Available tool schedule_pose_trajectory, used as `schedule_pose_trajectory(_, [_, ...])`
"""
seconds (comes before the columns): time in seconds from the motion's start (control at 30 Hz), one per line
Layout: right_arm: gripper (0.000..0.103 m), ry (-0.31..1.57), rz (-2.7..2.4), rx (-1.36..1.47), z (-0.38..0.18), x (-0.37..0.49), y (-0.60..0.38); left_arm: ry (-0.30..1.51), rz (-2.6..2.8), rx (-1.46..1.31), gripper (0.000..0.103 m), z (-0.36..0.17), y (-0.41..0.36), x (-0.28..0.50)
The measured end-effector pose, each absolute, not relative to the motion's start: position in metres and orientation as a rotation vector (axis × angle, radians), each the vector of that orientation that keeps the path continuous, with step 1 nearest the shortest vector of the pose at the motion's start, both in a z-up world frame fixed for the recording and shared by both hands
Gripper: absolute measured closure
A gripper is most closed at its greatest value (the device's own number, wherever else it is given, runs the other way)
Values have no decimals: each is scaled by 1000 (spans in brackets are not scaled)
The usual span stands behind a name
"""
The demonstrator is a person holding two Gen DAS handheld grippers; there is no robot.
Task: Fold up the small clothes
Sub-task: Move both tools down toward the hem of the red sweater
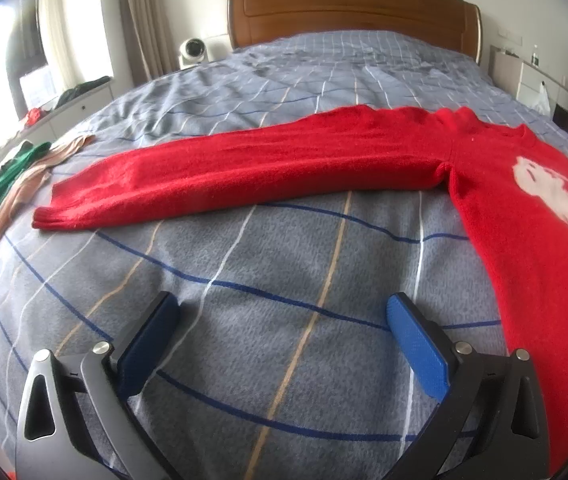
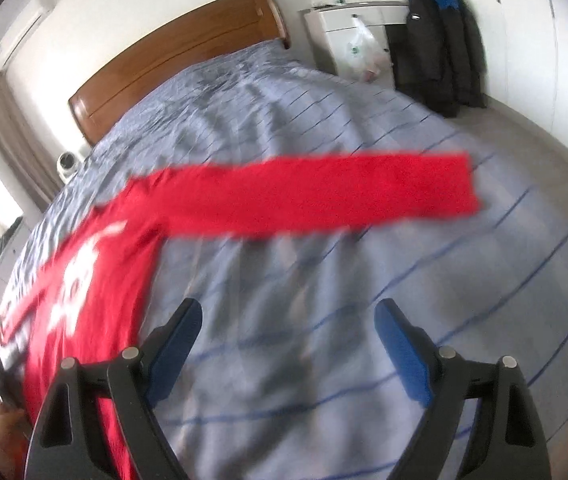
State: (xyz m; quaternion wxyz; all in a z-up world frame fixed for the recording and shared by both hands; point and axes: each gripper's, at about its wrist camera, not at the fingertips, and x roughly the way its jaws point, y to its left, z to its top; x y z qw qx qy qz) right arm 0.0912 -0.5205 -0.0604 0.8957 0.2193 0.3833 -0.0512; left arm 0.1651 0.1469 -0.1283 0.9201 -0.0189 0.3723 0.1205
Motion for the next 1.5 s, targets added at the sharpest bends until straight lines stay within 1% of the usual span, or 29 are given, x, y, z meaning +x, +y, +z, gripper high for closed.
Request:
schedule_pose_trajectory(0.1, [16,781,-160,649,-56,100,-586,818,243,-56,0,-125,149,172])
schedule_pose_trajectory(0.17, [16,805,-149,801,-68,108,-620,860,242,-85,0,-122,151,176])
schedule_pose_trajectory(0.23, [18,838,-138,923,-85,114,-644,896,242,-116,0,-121,151,175])
schedule_pose_trajectory(0.3, [21,859,-158,981,-98,118,-658,942,251,-117,0,-119,149,174])
schedule_pose_trajectory(0.37, [28,865,-190,1005,-109,122,-667,984,249,-101,0,-118,144,171])
schedule_pose_trajectory(0.43, [28,855,-160,1033,-117,130,-670,1016,228,-93,0,-116,140,168])
schedule_pose_trajectory(0.5, [38,847,-117,1041,-121,141,-671,1018,183,-90,1,-111,136,161])
schedule_pose_trajectory(0.53, [49,855,-93,1041,-123,147,-669,1008,156,-95,1,-108,133,156])
schedule_pose_trajectory(0.63, [99,940,-119,970,-122,162,-658,944,108,-93,1,-93,128,136])
schedule_pose_trajectory(0.7, [99,908,-121,872,-95,171,-641,884,104,-69,1,-84,126,122])
schedule_pose_trajectory(0.8, [99,791,3,762,-19,197,-590,796,110,-65,1,-80,130,105])
schedule_pose_trajectory(0.9, [99,715,169,660,54,231,-516,772,123,-111,1,-86,142,102])
schedule_pose_trajectory(0.97, [99,701,281,589,89,251,-456,787,137,-176,1,-94,155,102])
schedule_pose_trajectory(1.07, [99,723,443,515,114,283,-362,820,158,-245,1,-103,169,102])
schedule_pose_trajectory(1.13, [99,759,526,466,113,301,-298,812,169,-267,1,-102,174,101])
schedule_pose_trajectory(1.2, [97,806,580,431,97,310,-243,802,172,-278,1,-101,178,99])
schedule_pose_trajectory(1.23, [92,849,610,427,83,317,-216,801,173,-281,1,-101,179,99])
schedule_pose_trajectory(1.27, [68,897,639,438,68,317,-198,804,174,-289,1,-102,180,99])
schedule_pose_trajectory(1.3, [49,969,675,471,49,322,-177,807,173,-295,1,-103,181,98])
schedule_pose_trajectory(1.33, [23,1003,694,502,36,319,-172,809,171,-302,1,-104,182,98])
schedule_pose_trajectory(1.4, [23,1022,710,570,12,310,-169,805,168,-306,1,-104,182,96])
schedule_pose_trajectory(1.5, [23,1020,659,553,-5,293,-182,809,156,-312,1,-103,181,97])
